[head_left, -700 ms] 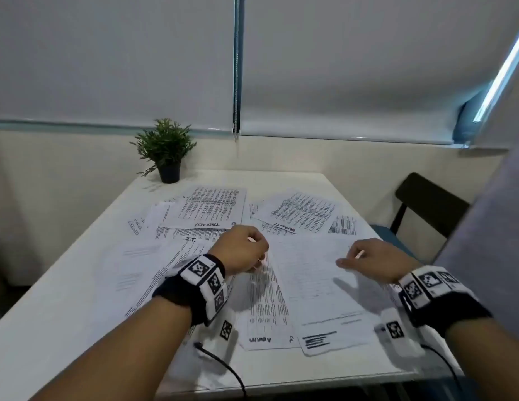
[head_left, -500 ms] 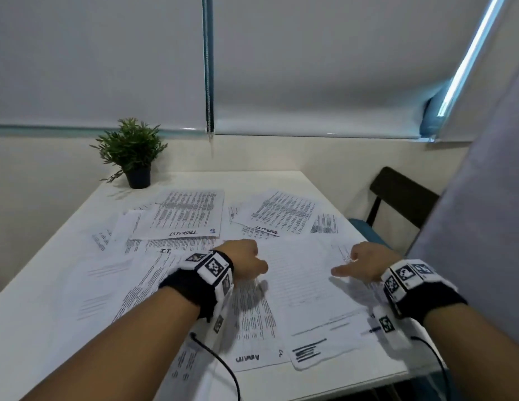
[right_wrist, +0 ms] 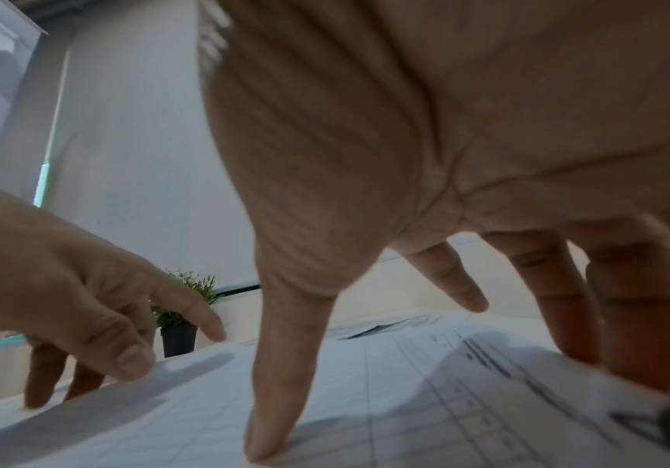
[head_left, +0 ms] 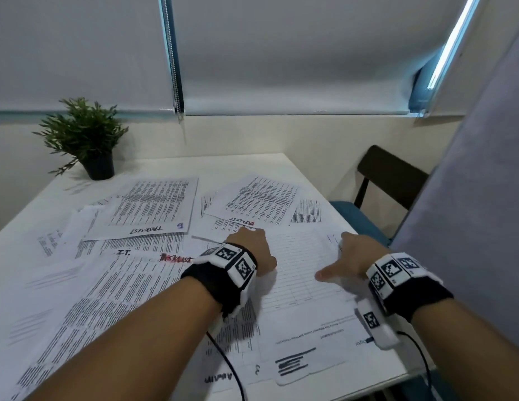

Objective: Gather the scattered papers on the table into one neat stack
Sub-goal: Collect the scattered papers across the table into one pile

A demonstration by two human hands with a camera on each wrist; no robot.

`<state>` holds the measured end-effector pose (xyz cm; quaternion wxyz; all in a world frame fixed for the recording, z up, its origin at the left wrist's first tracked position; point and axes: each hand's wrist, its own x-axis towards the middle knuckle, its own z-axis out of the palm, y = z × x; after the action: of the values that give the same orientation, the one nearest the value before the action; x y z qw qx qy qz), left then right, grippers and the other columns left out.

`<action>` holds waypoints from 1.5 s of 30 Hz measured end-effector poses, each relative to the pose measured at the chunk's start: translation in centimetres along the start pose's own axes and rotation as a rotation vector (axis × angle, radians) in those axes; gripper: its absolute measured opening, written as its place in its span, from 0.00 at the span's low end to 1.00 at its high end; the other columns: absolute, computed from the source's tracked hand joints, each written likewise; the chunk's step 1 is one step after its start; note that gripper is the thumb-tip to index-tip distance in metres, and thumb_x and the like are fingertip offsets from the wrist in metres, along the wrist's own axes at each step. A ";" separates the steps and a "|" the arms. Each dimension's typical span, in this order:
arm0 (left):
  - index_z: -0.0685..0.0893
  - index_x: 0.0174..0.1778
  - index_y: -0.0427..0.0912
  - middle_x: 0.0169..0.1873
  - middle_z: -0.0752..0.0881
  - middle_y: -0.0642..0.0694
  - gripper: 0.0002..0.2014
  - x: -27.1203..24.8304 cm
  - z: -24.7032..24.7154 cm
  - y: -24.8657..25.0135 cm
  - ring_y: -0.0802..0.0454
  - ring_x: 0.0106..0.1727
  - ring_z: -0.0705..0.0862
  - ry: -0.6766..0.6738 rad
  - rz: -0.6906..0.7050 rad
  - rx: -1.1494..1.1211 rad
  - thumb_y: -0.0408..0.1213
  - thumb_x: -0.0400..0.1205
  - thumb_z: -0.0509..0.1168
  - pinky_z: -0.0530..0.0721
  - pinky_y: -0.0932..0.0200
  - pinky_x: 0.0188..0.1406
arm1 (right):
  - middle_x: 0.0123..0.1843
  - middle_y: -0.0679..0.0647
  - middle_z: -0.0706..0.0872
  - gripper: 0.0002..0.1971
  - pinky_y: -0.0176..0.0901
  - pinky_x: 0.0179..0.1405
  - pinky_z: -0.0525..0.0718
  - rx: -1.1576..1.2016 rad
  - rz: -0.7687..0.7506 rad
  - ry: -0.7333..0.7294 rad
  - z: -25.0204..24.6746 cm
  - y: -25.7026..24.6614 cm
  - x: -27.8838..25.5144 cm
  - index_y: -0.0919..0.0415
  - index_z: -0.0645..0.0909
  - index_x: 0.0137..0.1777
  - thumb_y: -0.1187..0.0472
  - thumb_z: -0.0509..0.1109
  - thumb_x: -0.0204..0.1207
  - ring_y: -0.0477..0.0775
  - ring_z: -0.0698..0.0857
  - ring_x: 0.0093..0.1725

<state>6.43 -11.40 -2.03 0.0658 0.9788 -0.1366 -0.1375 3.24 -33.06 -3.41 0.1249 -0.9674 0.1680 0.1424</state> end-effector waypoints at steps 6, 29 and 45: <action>0.66 0.78 0.42 0.66 0.81 0.36 0.30 -0.5 0.4 1.5 0.38 0.62 0.84 -0.003 0.046 -0.161 0.45 0.82 0.67 0.81 0.52 0.48 | 0.53 0.49 0.89 0.34 0.45 0.41 0.88 0.206 0.059 0.033 0.0 0.4 -0.4 0.54 0.78 0.60 0.53 0.90 0.55 0.52 0.88 0.50; 0.76 0.78 0.51 0.68 0.87 0.52 0.26 -6.1 -0.1 1.3 0.49 0.68 0.86 0.046 0.298 -1.251 0.38 0.82 0.67 0.82 0.43 0.71 | 0.61 0.50 0.95 0.15 0.53 0.60 0.92 1.100 -0.467 0.432 -4.9 4.9 -10.7 0.54 0.87 0.66 0.66 0.74 0.82 0.54 0.94 0.60; 0.78 0.77 0.43 0.73 0.81 0.43 0.26 -7.4 -1.3 -6.9 0.44 0.68 0.83 0.074 -0.115 -0.333 0.46 0.83 0.68 0.81 0.56 0.61 | 0.54 0.58 0.87 0.14 0.42 0.39 0.77 -0.016 0.089 0.153 0.8 5.0 -1.5 0.61 0.79 0.48 0.61 0.81 0.70 0.58 0.81 0.48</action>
<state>1.65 -2.61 -0.06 0.2239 0.9650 -0.0535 -0.1254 -0.12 -36.90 -4.67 0.0978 -0.9680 0.2189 0.0746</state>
